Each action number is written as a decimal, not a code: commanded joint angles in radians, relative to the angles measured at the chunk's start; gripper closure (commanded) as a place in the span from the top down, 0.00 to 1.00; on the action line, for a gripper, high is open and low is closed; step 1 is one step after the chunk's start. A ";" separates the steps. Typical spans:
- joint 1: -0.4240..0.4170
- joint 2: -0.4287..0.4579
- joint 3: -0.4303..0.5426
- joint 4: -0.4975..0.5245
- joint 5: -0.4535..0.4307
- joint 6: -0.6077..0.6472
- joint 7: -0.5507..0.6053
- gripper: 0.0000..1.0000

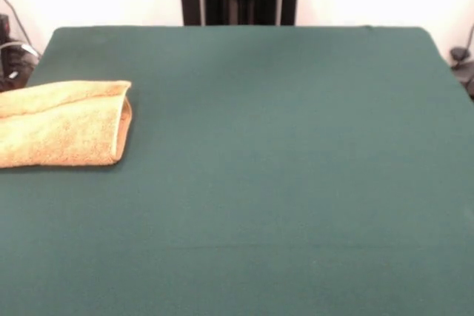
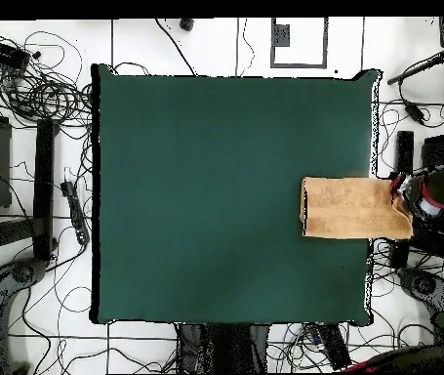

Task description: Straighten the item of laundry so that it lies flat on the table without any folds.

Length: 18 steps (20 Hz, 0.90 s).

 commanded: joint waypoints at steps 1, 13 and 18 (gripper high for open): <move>0.125 0.002 0.063 0.195 0.062 -0.092 0.069 0.00; 0.230 0.008 0.002 0.227 0.151 -0.194 0.296 0.00; 0.267 0.006 -0.032 0.256 0.180 -0.258 0.347 0.00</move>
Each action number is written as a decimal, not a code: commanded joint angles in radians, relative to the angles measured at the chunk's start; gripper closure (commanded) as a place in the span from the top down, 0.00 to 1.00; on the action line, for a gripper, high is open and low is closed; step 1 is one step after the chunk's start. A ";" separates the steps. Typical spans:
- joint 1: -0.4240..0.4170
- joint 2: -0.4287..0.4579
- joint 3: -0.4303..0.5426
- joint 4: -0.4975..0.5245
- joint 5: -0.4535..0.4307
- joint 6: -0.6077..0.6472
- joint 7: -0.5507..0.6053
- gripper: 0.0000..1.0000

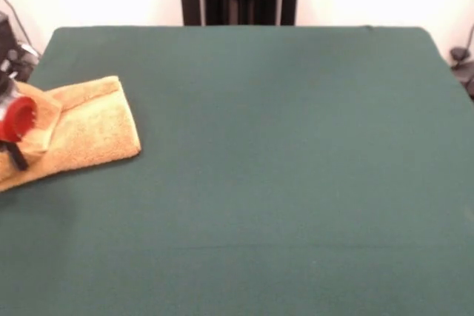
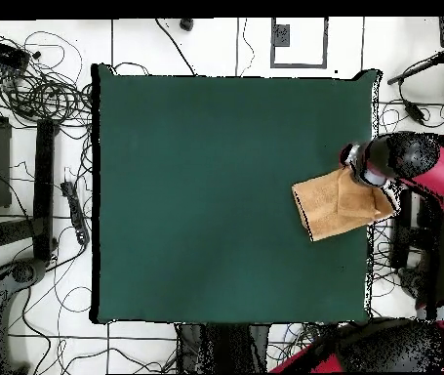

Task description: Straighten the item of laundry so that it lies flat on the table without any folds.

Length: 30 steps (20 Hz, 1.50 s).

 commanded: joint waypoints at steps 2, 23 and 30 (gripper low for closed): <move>0.117 0.017 -0.027 0.197 0.080 -0.155 0.345 0.00; 0.210 -0.011 -0.123 0.312 0.193 -0.302 0.375 0.00; 0.263 -0.014 -0.143 0.352 0.233 -0.340 0.383 0.00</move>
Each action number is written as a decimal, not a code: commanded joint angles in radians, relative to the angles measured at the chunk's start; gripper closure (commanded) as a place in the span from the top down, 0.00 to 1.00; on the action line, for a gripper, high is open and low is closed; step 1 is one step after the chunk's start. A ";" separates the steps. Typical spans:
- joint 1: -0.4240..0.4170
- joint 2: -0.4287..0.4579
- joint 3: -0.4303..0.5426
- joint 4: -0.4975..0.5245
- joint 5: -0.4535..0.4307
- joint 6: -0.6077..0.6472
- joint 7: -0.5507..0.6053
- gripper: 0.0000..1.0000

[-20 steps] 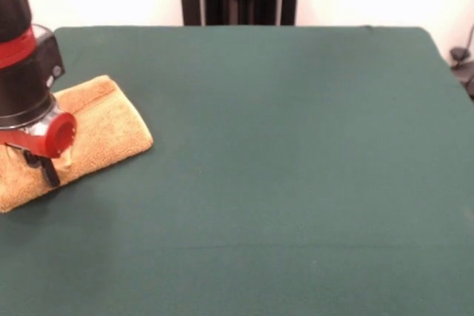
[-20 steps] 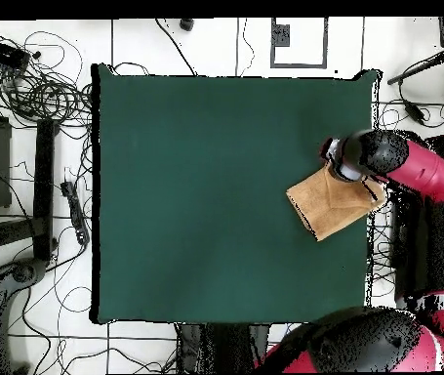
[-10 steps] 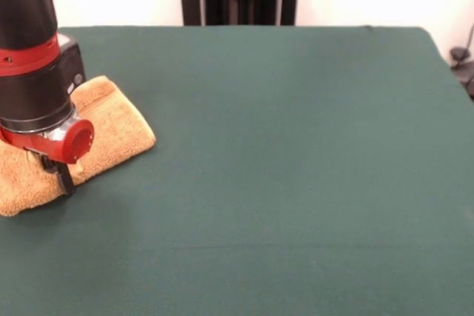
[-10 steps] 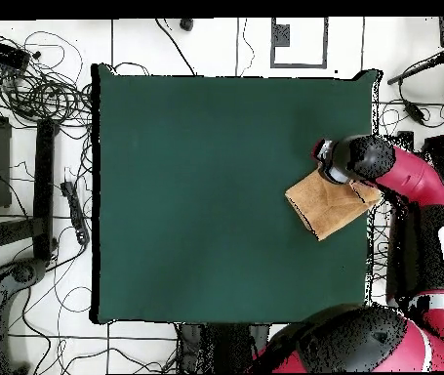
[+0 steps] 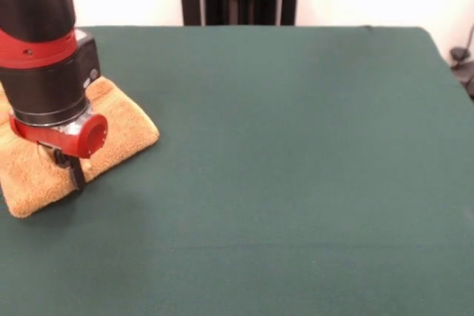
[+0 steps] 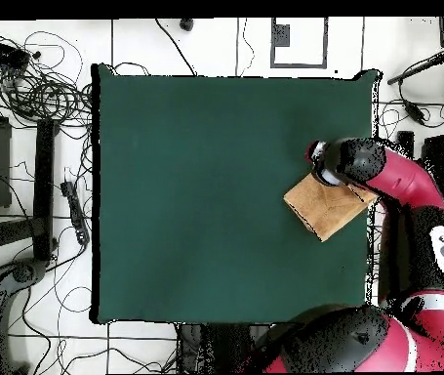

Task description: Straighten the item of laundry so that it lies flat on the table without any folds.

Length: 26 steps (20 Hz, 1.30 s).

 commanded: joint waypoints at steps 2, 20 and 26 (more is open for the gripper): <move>0.128 0.013 0.018 0.200 0.087 -0.077 0.307 0.00; 0.249 -0.013 -0.071 0.265 0.190 -0.139 0.332 0.00; 0.268 -0.063 -0.070 0.316 0.239 -0.151 0.330 0.00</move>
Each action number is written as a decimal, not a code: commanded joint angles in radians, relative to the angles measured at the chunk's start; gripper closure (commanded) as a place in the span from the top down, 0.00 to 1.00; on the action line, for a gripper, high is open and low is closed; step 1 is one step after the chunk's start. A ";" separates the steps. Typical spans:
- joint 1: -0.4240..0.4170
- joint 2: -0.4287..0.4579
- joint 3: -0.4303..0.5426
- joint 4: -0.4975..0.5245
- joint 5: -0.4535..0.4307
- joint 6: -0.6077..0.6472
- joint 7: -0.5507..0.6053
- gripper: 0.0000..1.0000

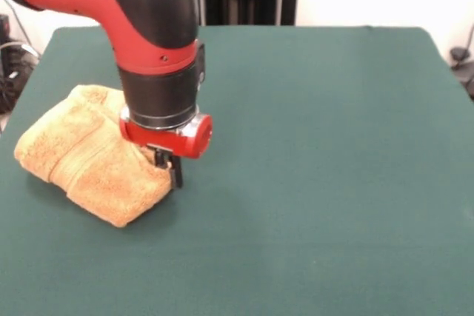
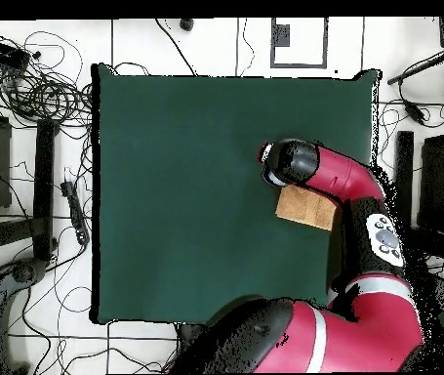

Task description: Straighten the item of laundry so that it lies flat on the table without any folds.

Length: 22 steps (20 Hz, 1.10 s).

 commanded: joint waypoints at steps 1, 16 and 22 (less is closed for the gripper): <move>0.074 -0.050 0.032 0.196 0.104 -0.041 0.313 0.00; 0.212 -0.090 -0.085 0.221 0.187 0.008 0.372 0.00; 0.269 -0.055 -0.119 0.202 0.224 -0.041 0.415 0.00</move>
